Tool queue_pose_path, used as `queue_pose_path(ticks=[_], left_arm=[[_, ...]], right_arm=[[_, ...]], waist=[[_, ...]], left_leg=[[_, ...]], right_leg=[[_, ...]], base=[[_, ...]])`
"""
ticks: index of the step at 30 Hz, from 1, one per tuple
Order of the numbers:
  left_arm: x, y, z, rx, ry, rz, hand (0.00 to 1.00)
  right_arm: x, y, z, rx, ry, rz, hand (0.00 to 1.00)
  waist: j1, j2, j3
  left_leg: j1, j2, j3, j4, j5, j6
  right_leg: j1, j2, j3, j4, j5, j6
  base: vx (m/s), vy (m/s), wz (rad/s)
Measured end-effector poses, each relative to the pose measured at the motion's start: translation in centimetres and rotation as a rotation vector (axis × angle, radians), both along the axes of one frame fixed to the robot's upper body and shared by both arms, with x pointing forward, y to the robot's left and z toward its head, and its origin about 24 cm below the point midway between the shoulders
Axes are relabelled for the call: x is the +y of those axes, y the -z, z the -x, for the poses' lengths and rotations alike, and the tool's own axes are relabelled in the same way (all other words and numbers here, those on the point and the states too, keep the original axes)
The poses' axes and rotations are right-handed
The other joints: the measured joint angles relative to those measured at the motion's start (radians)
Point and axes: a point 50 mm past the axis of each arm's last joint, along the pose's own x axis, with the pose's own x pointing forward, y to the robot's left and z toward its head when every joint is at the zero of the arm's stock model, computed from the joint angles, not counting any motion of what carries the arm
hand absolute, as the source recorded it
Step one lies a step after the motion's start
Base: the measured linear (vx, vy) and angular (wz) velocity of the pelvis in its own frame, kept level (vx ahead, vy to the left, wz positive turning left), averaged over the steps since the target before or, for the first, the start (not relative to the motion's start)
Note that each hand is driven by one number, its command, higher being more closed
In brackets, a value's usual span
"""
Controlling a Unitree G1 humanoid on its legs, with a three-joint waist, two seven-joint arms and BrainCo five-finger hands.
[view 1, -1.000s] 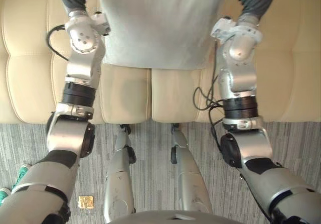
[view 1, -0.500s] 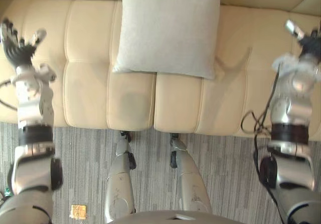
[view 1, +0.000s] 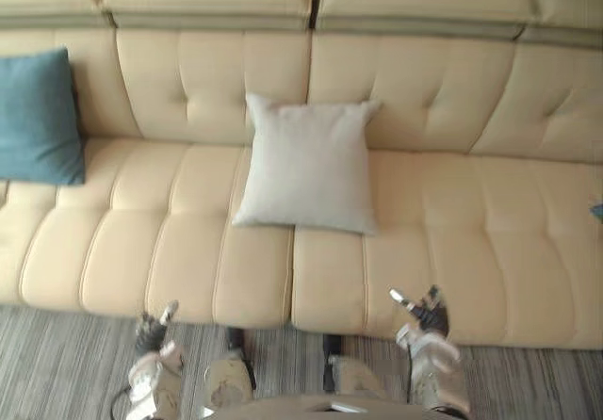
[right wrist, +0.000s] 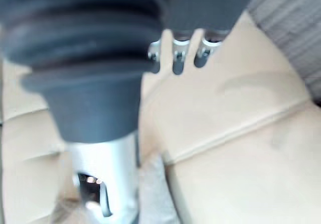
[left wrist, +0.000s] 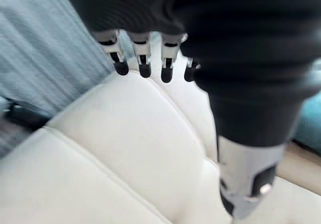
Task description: Pick up cushions and gather them together orderly.
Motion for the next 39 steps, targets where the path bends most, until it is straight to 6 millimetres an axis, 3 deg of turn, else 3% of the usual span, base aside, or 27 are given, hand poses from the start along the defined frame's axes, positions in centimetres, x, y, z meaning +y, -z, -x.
queue_pose_path(ticks=[4, 7, 11, 12, 13, 14, 15, 17, 18, 19, 20, 23, 25, 26, 27, 29, 30, 31, 32, 33, 34, 36, 37, 38, 39], left_arm=[[-2.7, 2.3, 2.9, 0.156, 0.045, 0.099, 0.0], [-2.6, 2.4, 2.9, 0.182, 0.085, 0.08, 0.0], [-2.0, 2.4, 3.0, 0.204, 0.106, 0.046, 0.0], [-1.9, 2.4, 3.1, 0.207, 0.101, 0.044, 0.0], [-1.8, 2.4, 3.2, 0.212, 0.089, 0.046, 0.0], [-2.2, 2.7, 3.7, 0.231, 0.071, 0.061, 0.0], [-2.4, 2.8, 4.0, 0.241, 0.065, 0.068, 0.0], [-1.5, 2.9, 4.6, 0.271, 0.044, 0.053, 0.0], [-0.7, 2.9, 5.3, 0.294, 0.032, 0.05, 0.0], [-0.4, 3.0, 5.9, 0.308, 0.017, 0.051, 0.0], [0.1, 3.1, 6.7, 0.334, -0.016, 0.056, 0.0], [-2.1, 4.0, 8.9, 0.424, -0.047, 0.152, 0.0], [-2.4, 4.1, 8.8, 0.436, -0.007, 0.153, 0.0], [-2.3, 4.1, 8.2, 0.429, 0.017, 0.143, 0.0], [-2.3, 4.1, 7.3, 0.417, 0.054, 0.136, 0.0], [-2.5, 4.1, 7.2, 0.42, 0.069, 0.133, 0.0], [-2.5, 4.0, 7.2, 0.422, 0.095, 0.122, 0.0], [-2.4, 3.9, 6.8, 0.412, 0.111, 0.109, 0.0], [-1.9, 3.8, 6.6, 0.403, 0.11, 0.093, 0.0], [-1.8, 3.8, 6.5, 0.402, 0.107, 0.092, 0.0], [-2.3, 3.9, 6.8, 0.406, 0.097, 0.105, 0.0], [-2.4, 3.9, 6.8, 0.407, 0.091, 0.108, 0.0], [-2.3, 3.9, 6.8, 0.402, 0.082, 0.109, 0.0], [-1.8, 3.8, 6.9, 0.404, 0.078, 0.095, 0.0], [-1.4, 3.7, 7.1, 0.409, 0.079, 0.084, 0.0]], right_arm=[[1.6, 2.8, 2.4, 0.179, -0.075, -0.022, 0.0], [2.0, 3.6, 3.1, 0.241, -0.104, -0.014, 0.0], [2.7, 3.8, 2.6, 0.27, -0.15, -0.01, 0.0], [2.7, 3.8, 2.6, 0.268, -0.15, -0.011, 0.0], [2.7, 3.8, 2.5, 0.269, -0.149, -0.011, 0.0], [2.3, 3.7, 2.3, 0.264, -0.147, 0.004, 0.0], [2.3, 3.6, 2.2, 0.263, -0.148, 0.002, 0.0], [3.2, 4.2, 2.9, 0.29, -0.152, -0.026, 0.0], [3.7, 4.7, 3.3, 0.319, -0.168, -0.043, 0.0], [4.0, 4.9, 3.5, 0.331, -0.181, -0.049, 0.0], [4.0, 5.0, 3.5, 0.342, -0.19, -0.05, 0.0], [2.0, 4.7, 2.3, 0.363, -0.233, 0.035, 0.0], [1.6, 4.4, 1.3, 0.351, -0.243, 0.051, 0.0], [1.9, 4.2, 0.7, 0.338, -0.256, 0.05, 0.0], [2.4, 4.0, 0.0, 0.323, -0.272, 0.049, 0.0], [2.4, 4.2, 0.4, 0.334, -0.272, 0.046, 0.0], [2.2, 4.5, 1.2, 0.354, -0.261, 0.044, 0.0], [2.2, 4.5, 1.5, 0.359, -0.257, 0.042, 0.0], [2.4, 4.7, 1.7, 0.362, -0.247, 0.032, 0.0], [2.2, 4.6, 1.8, 0.362, -0.233, 0.03, 0.0], [1.7, 4.7, 2.3, 0.372, -0.204, 0.032, 0.0], [1.4, 5.1, 3.4, 0.397, -0.18, 0.023, 0.0], [1.5, 5.3, 3.9, 0.412, -0.178, 0.017, 0.0], [1.9, 5.6, 4.7, 0.431, -0.175, 0.0, 0.0], [2.3, 5.9, 5.4, 0.45, -0.176, -0.016, 0.0]], waist=[[-0.004, -0.008, -0.04], [-0.006, -0.019, -0.049], [-0.003, -0.042, -0.037], [-0.003, -0.049, -0.033], [0.005, -0.054, -0.031], [0.014, 0.004, -0.03], [0.011, 0.002, -0.03], [0.004, -0.024, -0.035], [0.008, -0.047, -0.049], [0.01, -0.067, -0.06], [0.024, -0.086, -0.068], [0.052, -0.007, -0.092], [0.053, 0.007, -0.087], [0.053, 0.005, -0.066], [0.038, 0.018, -0.017], [0.035, 0.024, -0.011], [0.029, 0.031, -0.016], [0.025, 0.018, -0.019], [0.026, -0.003, -0.014], [0.03, -0.004, -0.013], [0.031, 0.001, -0.015], [0.03, 0.005, -0.015], [0.032, 0.006, -0.014], [0.024, 0.004, -0.021], [0.016, -0.018, -0.037]], left_leg=[[0.102, 0.002, 0.026, -0.022, -0.011, -0.009], [0.132, 0.002, 0.03, -0.016, -0.015, -0.016], [0.143, 0.002, 0.072, 0.037, -0.042, -0.007], [0.14, 0.002, 0.077, 0.058, -0.053, -0.003], [0.135, 0.005, 0.07, 0.083, -0.067, 0.0], [0.127, 0.042, 0.074, 0.079, -0.075, 0.038], [0.124, 0.046, 0.071, 0.087, -0.077, 0.042], [0.125, 0.039, 0.034, 0.104, -0.078, 0.042], [0.121, 0.026, 0.013, 0.107, -0.067, 0.037], [0.123, 0.007, 0.009, 0.102, -0.061, 0.04], [0.12, -0.018, 0.006, 0.093, -0.04, 0.033], [0.05, -0.019, -0.024, 0.049, 0.011, 0.054], [-0.011, -0.021, -0.007, 0.049, 0.035, 0.06], [-0.027, -0.022, -0.002, 0.048, 0.042, 0.057], [-0.024, -0.011, -0.008, 0.036, 0.049, 0.04], [0.006, -0.013, -0.009, -0.006, 0.061, 0.023], [0.022, -0.012, -0.015, -0.038, 0.044, -0.005], [0.017, -0.014, -0.014, -0.032, 0.017, -0.032], [-0.001, -0.022, -0.02, 0.022, -0.002, -0.005], [-0.013, -0.029, -0.039, 0.093, -0.01, 0.018], [-0.008, -0.043, -0.075, 0.25, -0.087, 0.043], [0.032, -0.067, -0.153, 0.341, -0.232, 0.017], [0.06, -0.073, -0.189, 0.326, -0.294, 0.024], [0.072, -0.085, -0.159, 0.302, -0.299, 0.023], [0.075, -0.092, -0.132, 0.274, -0.299, 0.028]], right_leg=[[0.082, -0.001, 0.014, -0.023, -0.004, -0.006], [0.109, -0.001, 0.019, -0.023, -0.003, -0.009], [0.108, -0.005, 0.046, -0.011, 0.009, -0.009], [0.109, -0.013, 0.035, -0.01, 0.007, -0.017], [0.117, -0.029, -0.029, -0.025, -0.017, -0.074], [0.108, -0.047, -0.122, 0.073, -0.067, -0.092], [0.073, -0.069, -0.124, 0.223, -0.08, -0.094], [0.04, -0.111, -0.119, 0.622, -0.134, -0.055], [0.071, -0.131, -0.112, 0.705, -0.123, -0.031], [0.091, -0.146, -0.109, 0.681, -0.051, -0.026], [0.111, -0.14, -0.107, 0.616, -0.108, 0.022], [0.185, -0.091, -0.104, 0.279, -0.146, 0.016], [0.195, -0.092, -0.112, 0.137, -0.152, 0.017], [0.205, -0.091, -0.119, 0.078, -0.154, 0.019], [0.239, -0.073, -0.124, 0.01, -0.138, 0.042], [0.242, -0.067, -0.121, 0.012, -0.134, 0.039], [0.237, -0.061, -0.12, 0.022, -0.13, 0.029], [0.227, -0.068, -0.121, 0.017, -0.124, 0.02], [0.205, -0.093, -0.107, 0.021, -0.119, 0.014], [0.193, -0.098, -0.098, 0.026, -0.117, 0.013], [0.175, -0.097, -0.053, 0.028, -0.104, 0.015], [0.16, -0.076, 0.028, 0.027, -0.095, 0.02], [0.145, -0.052, 0.084, 0.026, -0.09, 0.014], [0.131, -0.044, 0.133, 0.007, -0.073, -0.002], [0.122, -0.046, 0.157, -0.016, -0.044, -0.016]], base=[[0.01, 0.011, -0.17], [-0.03, 0.009, -0.11], [-0.08, 0.018, -0.28], [-0.09, 0.021, -0.3], [-0.09, 0.036, -0.41], [-0.11, 0.027, -0.33], [-0.11, 0.029, -0.06], [-0.09, -0.019, 0.49], [-0.07, -0.085, 0.55], [-0.06, -0.111, 0.29], [-0.05, -0.062, -0.1], [-0.12, 0.002, -0.39], [-0.16, 0.014, -0.27], [-0.24, 0.005, -0.17], [-0.22, -0.008, -0.07], [-0.29, -0.008, -0.03], [-0.26, 0.008, -0.06], [-0.17, 0.025, -0.21], [-0.09, 0.055, -0.34], [-0.1, 0.051, -0.8], [-0.11, 0.074, -0.98], [-0.08, 0.11, -1.21], [-0.08, 0.136, -1.36], [-0.1, 0.158, -1.31], [-0.08, 0.112, -1.07]])
